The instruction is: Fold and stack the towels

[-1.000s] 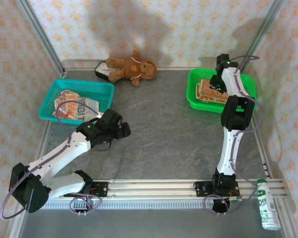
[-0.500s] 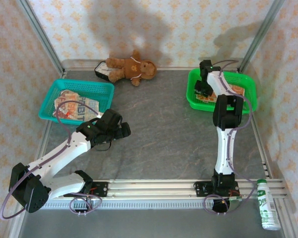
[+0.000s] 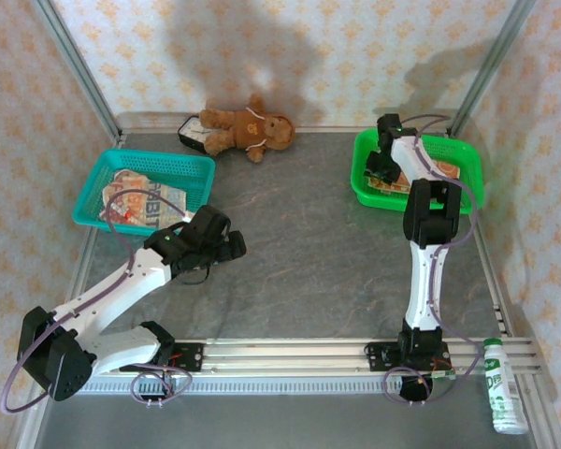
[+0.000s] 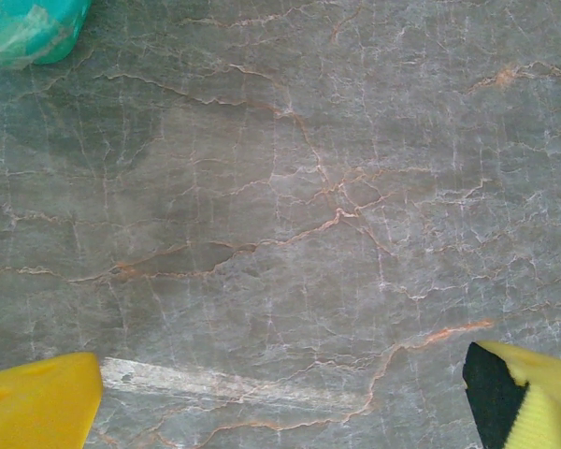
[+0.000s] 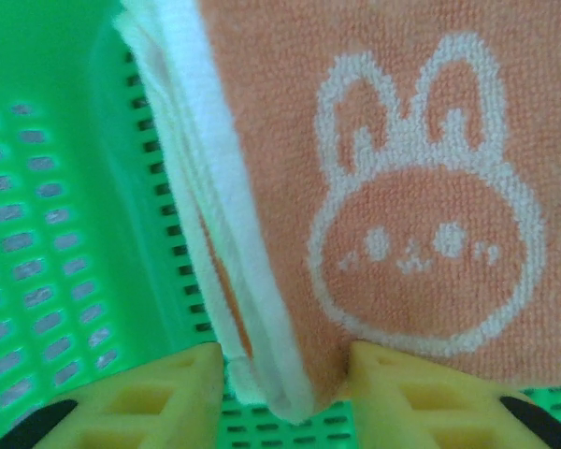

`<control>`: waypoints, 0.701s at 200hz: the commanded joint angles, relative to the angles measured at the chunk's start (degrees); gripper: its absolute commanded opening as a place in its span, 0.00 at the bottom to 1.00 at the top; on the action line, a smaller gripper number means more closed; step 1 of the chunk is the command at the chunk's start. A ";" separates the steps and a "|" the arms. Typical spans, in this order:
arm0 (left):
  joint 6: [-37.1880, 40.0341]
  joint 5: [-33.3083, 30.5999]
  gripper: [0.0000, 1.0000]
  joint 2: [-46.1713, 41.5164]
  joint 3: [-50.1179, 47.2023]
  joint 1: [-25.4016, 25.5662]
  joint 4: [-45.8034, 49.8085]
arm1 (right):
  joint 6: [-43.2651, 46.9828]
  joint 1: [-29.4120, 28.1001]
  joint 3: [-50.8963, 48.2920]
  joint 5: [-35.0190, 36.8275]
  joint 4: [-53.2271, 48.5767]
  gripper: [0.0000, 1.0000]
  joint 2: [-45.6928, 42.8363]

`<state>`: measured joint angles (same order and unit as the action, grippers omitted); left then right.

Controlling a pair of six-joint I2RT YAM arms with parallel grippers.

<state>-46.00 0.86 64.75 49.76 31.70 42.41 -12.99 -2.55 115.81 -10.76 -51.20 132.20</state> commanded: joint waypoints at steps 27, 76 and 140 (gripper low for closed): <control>5.34 -3.79 1.00 3.26 6.65 -5.80 1.99 | -1.43 -0.36 -0.83 1.84 -1.47 0.50 -11.86; 12.54 -8.59 1.00 9.57 14.42 -13.76 3.97 | -4.05 -0.49 -10.73 -2.47 3.65 0.74 -23.67; 18.96 -6.92 0.93 26.53 25.51 -27.35 3.69 | -6.86 -3.56 -22.43 -4.17 9.20 0.99 -34.31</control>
<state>-31.20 -4.99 86.04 71.02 8.10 44.25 -18.28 -4.08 96.03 -14.92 -44.82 101.93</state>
